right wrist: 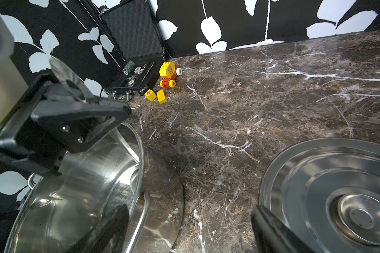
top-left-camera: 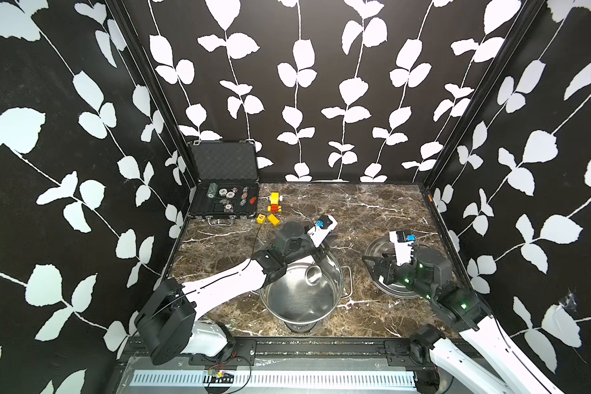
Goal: Stir the soup with a spoon
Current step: Stir the soup in the pan with a stick.
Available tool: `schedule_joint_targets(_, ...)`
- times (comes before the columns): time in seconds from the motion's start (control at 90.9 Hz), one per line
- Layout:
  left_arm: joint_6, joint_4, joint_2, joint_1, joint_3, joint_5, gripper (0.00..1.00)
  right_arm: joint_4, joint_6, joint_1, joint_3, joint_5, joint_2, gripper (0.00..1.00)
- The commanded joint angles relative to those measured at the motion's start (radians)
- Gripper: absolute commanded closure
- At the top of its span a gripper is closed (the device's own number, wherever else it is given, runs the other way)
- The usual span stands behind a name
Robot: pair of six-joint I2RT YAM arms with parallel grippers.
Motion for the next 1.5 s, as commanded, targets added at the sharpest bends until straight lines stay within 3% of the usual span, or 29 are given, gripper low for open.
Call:
schedule_joint_targets(0.0, 0.005, 0.058, -0.022, -0.045, 0.027, 0.092, 1.00, 0.008, 0.002, 0.004, -0.005, 0.041, -0.024, 0.10)
schedule_joint_targets(0.275, -0.008, -0.035, -0.116, -0.118, -0.065, 0.209, 1.00, 0.019, 0.005, 0.004, -0.013, 0.063, -0.025, 0.05)
schedule_joint_targets(0.462, -0.017, -0.131, -0.258, -0.126, -0.160, 0.192, 1.00, 0.024, 0.010, 0.004, -0.021, 0.107, -0.018, 0.01)
schedule_joint_targets(0.726, -0.083, -0.240, -0.468, -0.126, -0.278, 0.039, 1.00, 0.052, 0.013, 0.004, -0.029, 0.129, 0.000, 0.01)
schedule_joint_targets(1.001, -0.070, -0.423, -0.687, -0.069, -0.313, -0.310, 1.00, 0.083, 0.007, 0.004, -0.033, 0.123, 0.027, 0.01)
schedule_joint_targets(1.111, -0.088, -0.454, -0.691, 0.010, -0.303, -0.345, 1.00, 0.100, 0.007, 0.004, -0.035, 0.115, 0.034, 0.01)
schedule_joint_targets(1.232, -0.057, -0.403, -0.667, 0.038, -0.293, -0.428, 1.00, 0.106, 0.004, 0.004, -0.032, 0.113, 0.038, 0.01)
schedule_joint_targets(1.375, -0.012, -0.325, -0.566, 0.053, -0.233, -0.522, 1.00, 0.115, -0.003, 0.004, -0.024, 0.110, 0.050, 0.01)
schedule_joint_targets(1.485, 0.023, -0.286, -0.468, 0.059, -0.170, -0.529, 1.00, 0.101, -0.012, 0.004, -0.003, 0.098, 0.068, 0.01)
